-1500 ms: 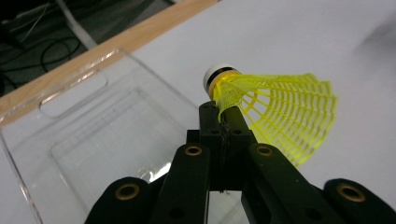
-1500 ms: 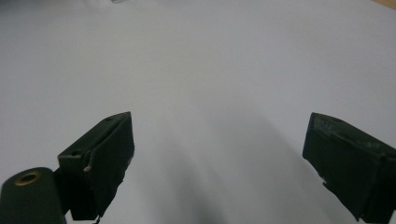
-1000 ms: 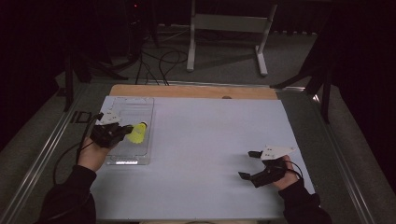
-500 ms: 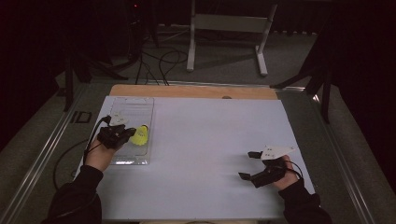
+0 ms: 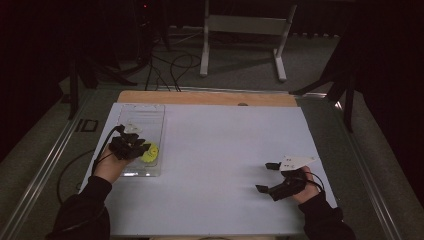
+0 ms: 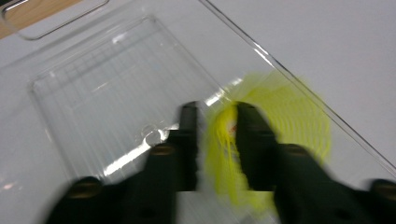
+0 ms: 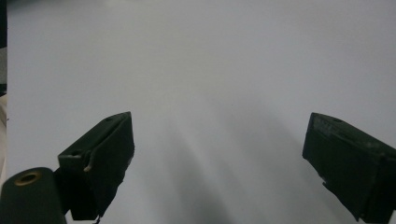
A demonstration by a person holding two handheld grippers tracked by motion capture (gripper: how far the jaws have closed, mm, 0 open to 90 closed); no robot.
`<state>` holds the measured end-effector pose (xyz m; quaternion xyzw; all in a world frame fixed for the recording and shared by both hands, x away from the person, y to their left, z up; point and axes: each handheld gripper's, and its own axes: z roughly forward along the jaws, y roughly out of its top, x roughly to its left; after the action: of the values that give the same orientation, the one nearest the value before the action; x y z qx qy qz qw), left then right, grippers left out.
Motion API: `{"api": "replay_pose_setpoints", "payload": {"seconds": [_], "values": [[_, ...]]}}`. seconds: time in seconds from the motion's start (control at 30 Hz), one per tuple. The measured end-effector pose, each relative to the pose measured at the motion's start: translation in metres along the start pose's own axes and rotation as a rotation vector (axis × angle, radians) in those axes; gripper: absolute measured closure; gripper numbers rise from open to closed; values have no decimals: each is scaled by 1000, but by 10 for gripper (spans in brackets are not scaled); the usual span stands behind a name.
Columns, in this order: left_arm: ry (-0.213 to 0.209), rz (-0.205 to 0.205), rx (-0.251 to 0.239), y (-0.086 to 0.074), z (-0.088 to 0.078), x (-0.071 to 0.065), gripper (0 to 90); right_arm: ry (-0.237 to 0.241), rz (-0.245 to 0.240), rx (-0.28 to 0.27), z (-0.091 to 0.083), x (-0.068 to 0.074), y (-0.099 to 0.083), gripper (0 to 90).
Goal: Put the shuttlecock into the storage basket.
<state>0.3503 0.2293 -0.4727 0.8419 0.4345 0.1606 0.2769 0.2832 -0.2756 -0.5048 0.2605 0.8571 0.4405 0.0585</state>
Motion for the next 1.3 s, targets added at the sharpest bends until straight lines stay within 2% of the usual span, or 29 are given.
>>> {"api": "replay_pose_setpoints", "payload": {"seconds": [0.07,0.13,0.2,0.23,0.27,0.37,0.4,0.43,0.57,0.6,0.67,0.77,0.83,0.9,0.93,0.97,1.0,1.03,1.07,1.1,1.17,1.23,1.3], "values": [[18,-10,1,1,-2,0,500,1,-1,1,0,0,0,91],[13,-17,-1,1,-3,0,415,2,-1,1,0,0,0,91],[19,-42,-5,3,-7,-1,310,3,-1,2,0,0,0,91],[19,-42,-5,3,-7,-1,250,3,-1,2,0,0,0,91],[25,-64,-10,4,-11,-2,192,4,0,5,0,1,0,91],[30,-76,-23,6,-15,-4,132,5,0,3,0,0,0,91],[7,-67,-28,7,-19,-5,44,4,-1,2,0,0,0,91],[7,-67,-28,7,-19,-5,21,4,-1,2,0,0,0,91],[3,-66,-38,10,-23,-7,4,5,1,1,-1,1,1,91],[14,-45,-33,10,-23,-10,0,6,1,1,0,1,1,91],[2,-31,-48,10,-24,-12,0,6,2,2,0,1,1,91],[8,-16,-65,10,-26,-15,0,6,3,-1,-1,1,1,91],[-21,25,-90,12,-29,-20,0,6,3,0,-1,1,0,91],[-26,31,-96,13,-30,-22,0,3,3,-2,-1,1,0,91],[-55,46,-110,15,-32,-26,0,5,4,-4,-1,1,0,91],[-55,46,-110,15,-32,-26,0,5,5,-4,-1,1,0,91],[-75,68,-127,17,-34,-31,0,2,4,-2,-1,1,0,91],[-75,68,-127,17,-34,-31,0,2,4,-2,-1,1,0,91],[-103,77,-138,19,-35,-35,0,4,7,-4,-1,1,-1,91],[-103,77,-138,19,-35,-35,0,3,7,-3,-1,1,-1,91],[-150,93,-166,23,-37,-41,0,4,8,-4,-2,1,-1,91],[-160,93,-172,23,-37,-42,0,3,10,-5,-2,1,-1,91],[-177,111,-175,26,-38,-48,0,2,13,-5,-2,1,-2,91]]}}
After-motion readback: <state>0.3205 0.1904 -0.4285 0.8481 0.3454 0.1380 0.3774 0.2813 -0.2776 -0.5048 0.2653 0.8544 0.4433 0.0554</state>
